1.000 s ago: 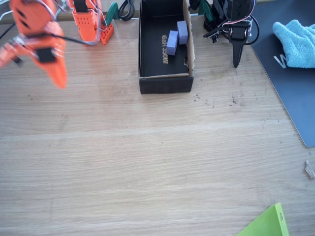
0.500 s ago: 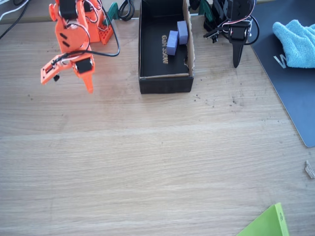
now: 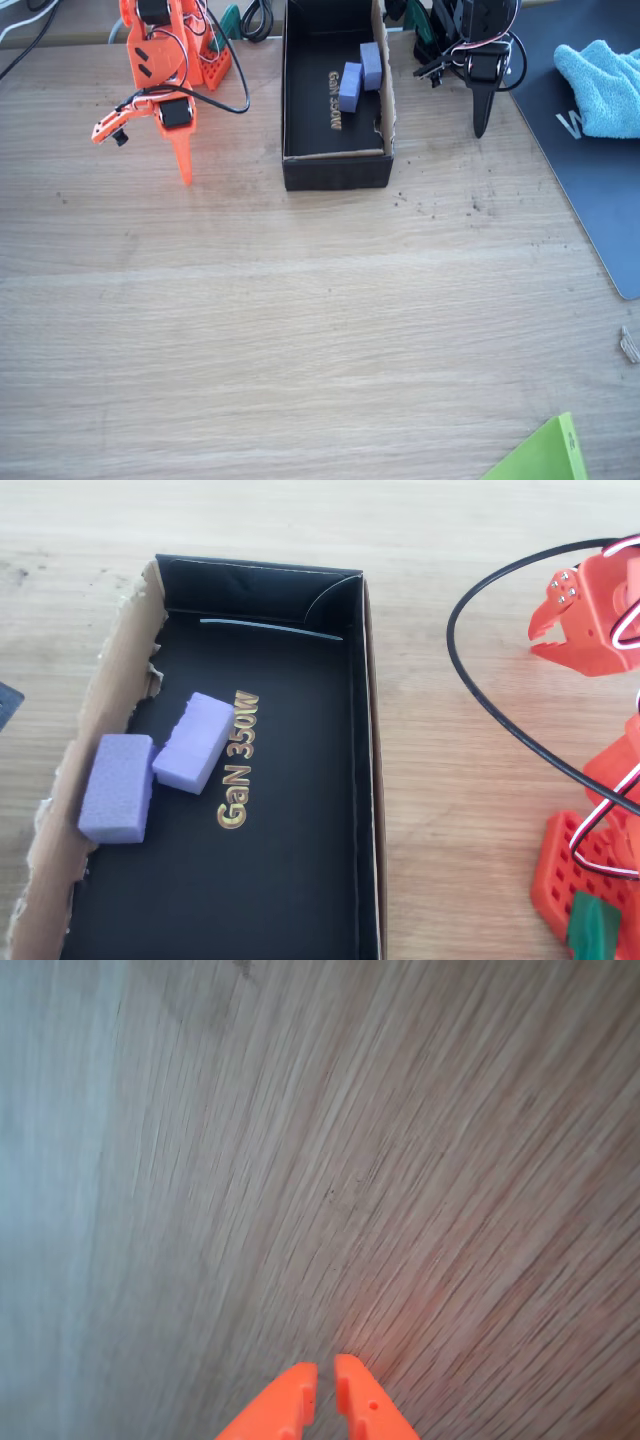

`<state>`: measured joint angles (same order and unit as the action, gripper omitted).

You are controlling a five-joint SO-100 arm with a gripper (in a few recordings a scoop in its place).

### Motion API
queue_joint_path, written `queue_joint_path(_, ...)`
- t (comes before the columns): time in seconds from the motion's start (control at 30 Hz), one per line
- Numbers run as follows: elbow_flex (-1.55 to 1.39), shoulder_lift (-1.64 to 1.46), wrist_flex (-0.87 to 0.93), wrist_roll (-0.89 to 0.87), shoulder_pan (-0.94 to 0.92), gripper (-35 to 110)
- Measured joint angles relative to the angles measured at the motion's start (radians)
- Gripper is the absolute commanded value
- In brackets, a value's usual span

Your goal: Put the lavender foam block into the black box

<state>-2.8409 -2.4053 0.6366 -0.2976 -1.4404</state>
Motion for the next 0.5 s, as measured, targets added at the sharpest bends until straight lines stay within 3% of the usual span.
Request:
queue_joint_path(0.23, 0.012, -0.015, 0.100, -0.018, -0.002, 0)
queue_joint_path(0.37, 0.015, -0.037, 0.195, 0.107, -0.014, 0)
queue_joint_path(0.5, 0.017, -0.057, 0.242, 0.089, -0.017, 0)
